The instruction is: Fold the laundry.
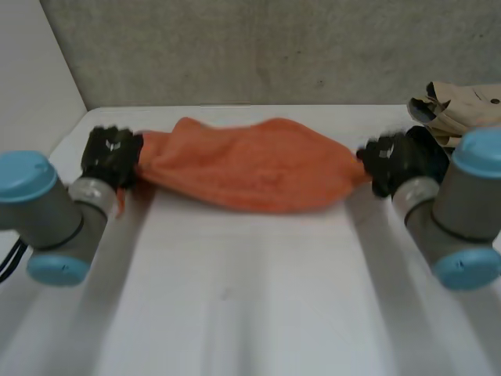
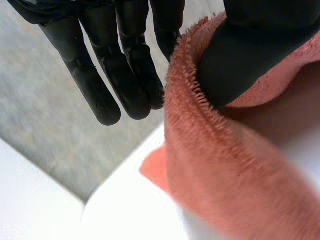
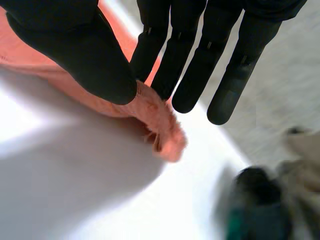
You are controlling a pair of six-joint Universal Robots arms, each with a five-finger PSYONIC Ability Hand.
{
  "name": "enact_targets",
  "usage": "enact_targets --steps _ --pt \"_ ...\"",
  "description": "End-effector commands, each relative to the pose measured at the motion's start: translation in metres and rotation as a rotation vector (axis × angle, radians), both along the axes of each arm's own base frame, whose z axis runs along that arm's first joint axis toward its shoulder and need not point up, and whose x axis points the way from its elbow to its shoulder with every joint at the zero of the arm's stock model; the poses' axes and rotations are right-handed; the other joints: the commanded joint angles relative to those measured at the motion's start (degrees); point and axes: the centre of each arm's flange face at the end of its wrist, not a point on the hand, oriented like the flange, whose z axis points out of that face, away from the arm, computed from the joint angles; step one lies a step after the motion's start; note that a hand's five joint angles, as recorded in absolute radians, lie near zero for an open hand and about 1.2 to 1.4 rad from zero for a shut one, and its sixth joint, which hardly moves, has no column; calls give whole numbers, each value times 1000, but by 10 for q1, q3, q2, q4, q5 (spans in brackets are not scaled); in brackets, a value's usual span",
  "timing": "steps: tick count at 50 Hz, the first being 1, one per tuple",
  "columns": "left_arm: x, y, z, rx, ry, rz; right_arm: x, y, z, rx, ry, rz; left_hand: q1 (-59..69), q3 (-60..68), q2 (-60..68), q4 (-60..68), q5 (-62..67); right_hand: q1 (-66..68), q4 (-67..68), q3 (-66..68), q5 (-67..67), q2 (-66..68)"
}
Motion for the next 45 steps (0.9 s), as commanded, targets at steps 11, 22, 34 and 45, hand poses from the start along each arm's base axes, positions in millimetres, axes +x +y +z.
enact_targets --steps 11,22,34,45 --pt "30 48 1 64 -178 -72 -9 49 -23 148 22 68 -436 -469 -471 -474 -463 174 113 117 118 123" --pt "47 53 -4 211 -74 -27 -10 49 -24 150 21 57 -441 -474 -476 -479 -468 174 113 117 118 123" --pt "81 34 -14 245 -58 77 -14 45 -24 148 24 44 -386 -419 -421 -424 -413 174 113 117 118 123" --pt "82 9 -42 297 -51 62 -14 46 -25 151 22 45 -288 -321 -323 -326 -315 174 113 117 118 123"
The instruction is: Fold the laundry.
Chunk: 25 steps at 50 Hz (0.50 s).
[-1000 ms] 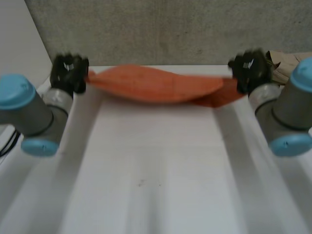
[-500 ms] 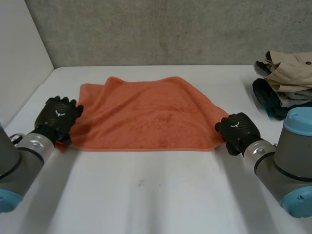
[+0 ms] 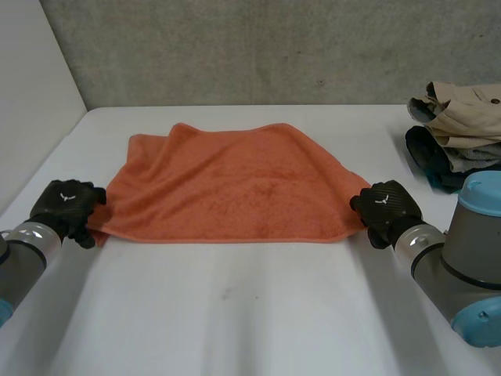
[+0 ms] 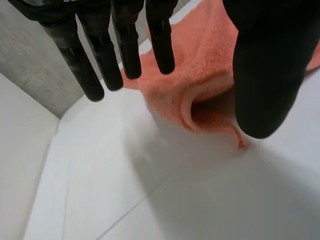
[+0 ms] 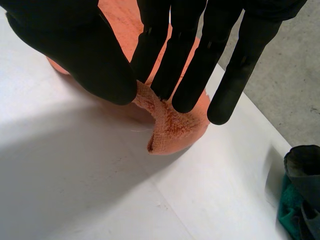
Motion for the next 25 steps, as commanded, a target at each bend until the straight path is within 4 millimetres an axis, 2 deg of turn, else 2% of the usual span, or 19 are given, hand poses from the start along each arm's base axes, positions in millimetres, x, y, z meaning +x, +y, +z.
enact_targets --steps 1,7,15,25 --pt "1 -19 -15 15 5 -3 0 0 0 1 -2 -1 83 86 87 84 82 174 113 117 118 123" --pt "1 -29 -17 19 53 10 0 -1 0 -3 4 -1 117 119 121 117 116 174 113 117 118 123" --pt "-1 -34 -11 32 186 44 -1 0 -1 2 6 -2 128 131 133 129 128 174 113 117 118 123" --pt "-3 -36 -8 27 195 43 -1 0 -2 3 8 -3 106 109 111 107 106 174 113 117 118 123"
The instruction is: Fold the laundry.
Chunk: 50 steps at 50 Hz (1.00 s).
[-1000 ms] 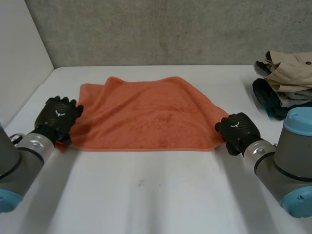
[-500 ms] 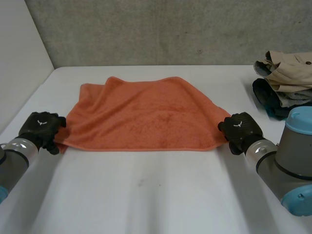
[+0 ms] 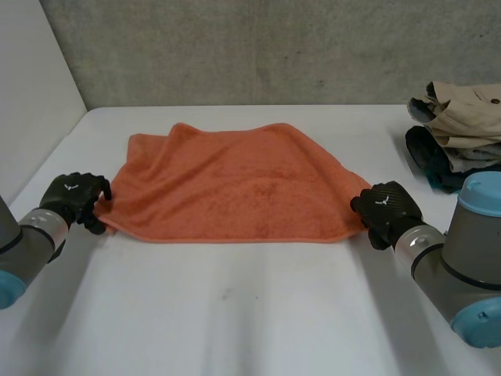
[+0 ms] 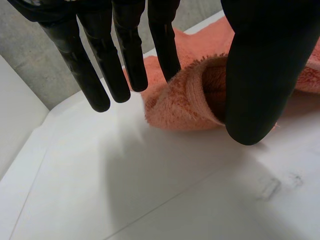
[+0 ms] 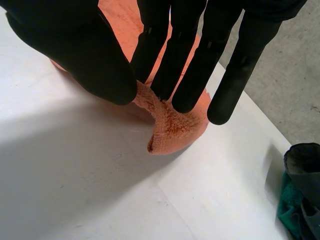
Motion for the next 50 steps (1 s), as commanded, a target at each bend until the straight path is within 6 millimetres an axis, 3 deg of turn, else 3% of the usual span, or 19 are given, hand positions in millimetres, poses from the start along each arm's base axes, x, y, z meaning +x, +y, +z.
enact_targets --steps 1,8,10,13,18,20,21,22,25,32,35,39,45,48,50 --pt "-1 0 1 -1 2 1 0 0 -1 1 1 0 37 36 36 34 37 174 113 117 118 123" --pt "0 0 1 10 -2 1 0 0 -1 2 3 1 60 59 60 57 61 174 113 117 118 123" --pt "0 -2 3 -1 -5 0 0 0 -2 3 3 2 155 155 155 153 156 174 113 117 118 123" --pt "2 -11 0 -13 -13 12 0 -1 -1 0 2 2 439 438 439 436 440 174 113 117 118 123" --pt "10 -26 -7 -14 -42 91 1 -4 5 -20 2 3 440 439 440 437 441 174 113 117 118 123" --pt "14 -28 7 -45 -46 122 1 -5 10 -29 11 5 440 439 440 437 441 174 113 117 118 123" --pt "15 -25 28 -84 -47 131 1 -5 13 -35 16 7 440 439 440 437 441 174 113 117 118 123" --pt "15 -21 37 -99 -46 127 2 -4 18 -42 27 13 440 439 440 437 441 174 113 117 118 123" --pt "9 -5 68 -144 -37 87 -2 4 48 -82 93 35 440 439 440 437 441 174 113 117 118 123" --pt "0 42 116 -196 -44 16 -27 30 95 -52 286 57 440 439 440 437 441 174 113 117 118 123" --pt "0 65 126 -206 -105 -5 -35 54 113 -29 361 89 440 439 440 437 441 174 113 117 118 123" --pt "-1 83 120 -205 -243 -51 -47 68 120 12 430 106 440 439 440 437 441 174 113 117 118 123" --pt "-4 89 88 -159 -486 -150 -56 65 115 48 483 107 440 439 440 437 441 174 113 117 118 123" --pt "-4 78 64 -98 -552 -190 -54 50 99 93 480 107 440 439 440 437 441 174 113 117 118 123" --pt "-5 69 56 -84 -566 -208 -48 29 78 108 480 106 440 439 440 437 441 174 113 117 118 123"
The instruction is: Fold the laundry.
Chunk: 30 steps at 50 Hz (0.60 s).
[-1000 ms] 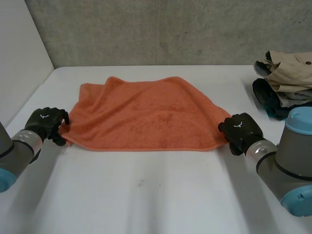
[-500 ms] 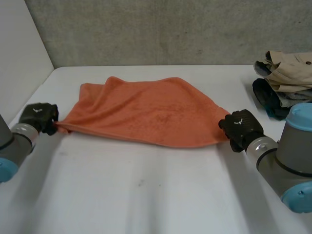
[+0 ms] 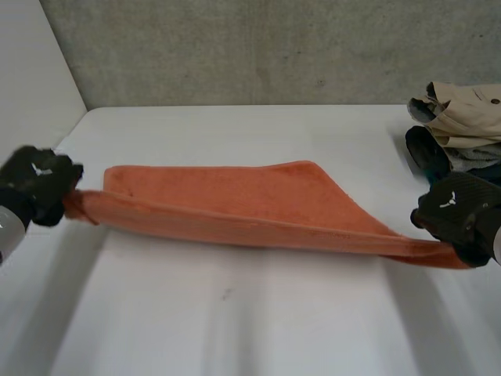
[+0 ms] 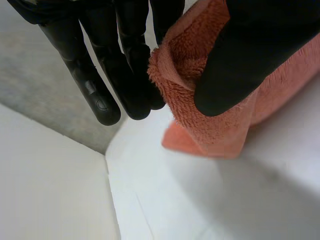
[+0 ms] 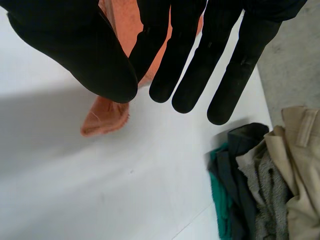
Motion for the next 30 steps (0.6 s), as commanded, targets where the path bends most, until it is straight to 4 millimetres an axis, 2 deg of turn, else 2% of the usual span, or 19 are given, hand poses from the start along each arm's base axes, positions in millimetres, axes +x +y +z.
enact_targets --steps 1,5,8,10,12,13,14,15,16,17,18,21,22,23,24,25,26,28,30 --pt "-4 -25 -45 97 -156 -60 8 -47 -44 48 3 -23 145 117 115 114 145 174 112 116 116 120" --pt "-23 -55 -50 37 -153 -109 15 -92 -56 -55 -53 -120 145 117 115 114 145 174 112 116 116 120" --pt "-42 -85 -37 -105 -149 -127 27 -125 -48 -194 -114 -173 145 117 115 114 145 174 112 116 116 120" --pt "-55 -112 -19 -247 -129 -115 36 -140 -39 -277 -159 -180 145 117 115 114 145 174 112 116 116 120" --pt "-63 -129 1 -360 -105 -100 53 -160 -14 -435 -241 -163 145 117 115 114 145 174 112 116 116 120" --pt "-71 -144 28 -479 -55 -85 58 -165 -2 -492 -276 -159 145 117 115 114 145 174 112 116 116 120" --pt "-74 -149 44 -536 -21 -73 62 -170 11 -556 -317 -154 145 117 115 114 145 174 112 116 116 120" --pt "-76 -153 59 -587 16 -64 67 -178 36 -670 -403 -148 145 117 115 114 145 174 112 116 116 120" --pt "-78 -156 74 -640 56 -56 67 -180 47 -717 -442 -149 145 117 115 114 145 174 112 116 116 120" --pt "-78 -160 99 -708 141 -41 68 -182 56 -756 -475 -147 145 117 115 114 145 174 112 116 116 120" --pt "-76 -162 110 -733 181 -32 69 -182 63 -787 -502 -143 145 117 115 114 145 174 112 116 116 120" --pt "-79 -159 119 -715 277 -37 75 -172 73 -805 -539 -124 145 117 115 114 145 174 112 116 116 120" --pt "-79 -158 116 -700 281 -37 78 -166 67 -771 -535 -123 145 117 115 114 145 106 45 49 48 53" --pt "-79 -156 110 -670 281 -37 82 -159 56 -719 -524 -125 145 117 115 114 145 -94 -156 -152 -153 -148" --pt "-81 -149 91 -596 267 -37 87 -147 38 -640 -502 -128 145 117 115 114 145 -321 -383 -379 -379 -375" --pt "-81 -146 88 -578 266 -41 90 -140 27 -594 -488 -130 145 117 115 114 145 -390 -451 -448 -448 -444" --pt "-85 -134 78 -536 258 -51 91 -123 1 -475 -469 -151 145 117 115 114 145 -417 -479 -475 -476 -471" --pt "-87 -120 63 -479 253 -60 93 -102 -22 -358 -475 -161 145 117 115 114 145 -423 -484 -480 -481 -476" --pt "-86 -114 50 -435 245 -57 92 -85 -32 -282 -496 -173 145 117 115 114 145 -434 -496 -492 -493 -488"
